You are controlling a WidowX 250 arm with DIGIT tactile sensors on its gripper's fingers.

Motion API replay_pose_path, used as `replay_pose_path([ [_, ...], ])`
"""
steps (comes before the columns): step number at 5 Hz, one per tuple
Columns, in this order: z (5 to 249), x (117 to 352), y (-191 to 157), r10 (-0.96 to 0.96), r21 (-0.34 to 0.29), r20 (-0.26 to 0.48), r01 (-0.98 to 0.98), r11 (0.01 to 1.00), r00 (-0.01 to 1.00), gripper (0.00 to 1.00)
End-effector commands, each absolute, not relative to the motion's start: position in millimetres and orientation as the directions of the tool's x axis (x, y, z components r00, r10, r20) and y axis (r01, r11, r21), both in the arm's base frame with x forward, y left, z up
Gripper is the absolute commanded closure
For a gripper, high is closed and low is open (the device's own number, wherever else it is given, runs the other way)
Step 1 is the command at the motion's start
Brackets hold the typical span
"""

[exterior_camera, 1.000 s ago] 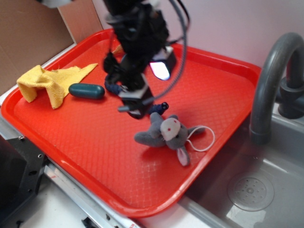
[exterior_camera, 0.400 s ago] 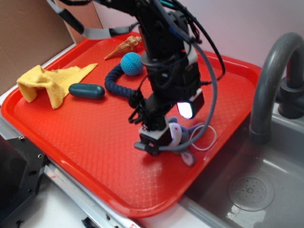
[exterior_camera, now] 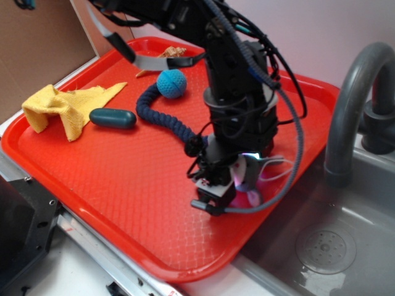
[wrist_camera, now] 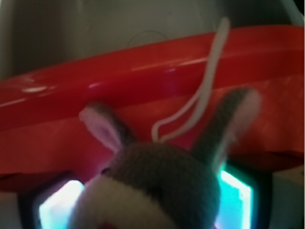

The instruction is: Grab the gray animal.

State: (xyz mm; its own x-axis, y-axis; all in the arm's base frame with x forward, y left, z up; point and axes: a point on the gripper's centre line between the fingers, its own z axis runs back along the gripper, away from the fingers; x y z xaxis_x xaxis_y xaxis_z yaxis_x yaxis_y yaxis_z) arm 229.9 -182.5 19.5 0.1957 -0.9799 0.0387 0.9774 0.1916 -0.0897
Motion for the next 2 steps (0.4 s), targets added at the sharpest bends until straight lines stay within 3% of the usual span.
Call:
replay_pose_path([
  [1, 16.7, 212.2, -186.3, -0.976, -0.062, -0.045, 0.975, 0.215, 0.213, 1.0],
  [2, 44.9, 221.6, -165.8, -0.918, -0.064, 0.004, 0.916, 0.396, 0.397, 1.0],
])
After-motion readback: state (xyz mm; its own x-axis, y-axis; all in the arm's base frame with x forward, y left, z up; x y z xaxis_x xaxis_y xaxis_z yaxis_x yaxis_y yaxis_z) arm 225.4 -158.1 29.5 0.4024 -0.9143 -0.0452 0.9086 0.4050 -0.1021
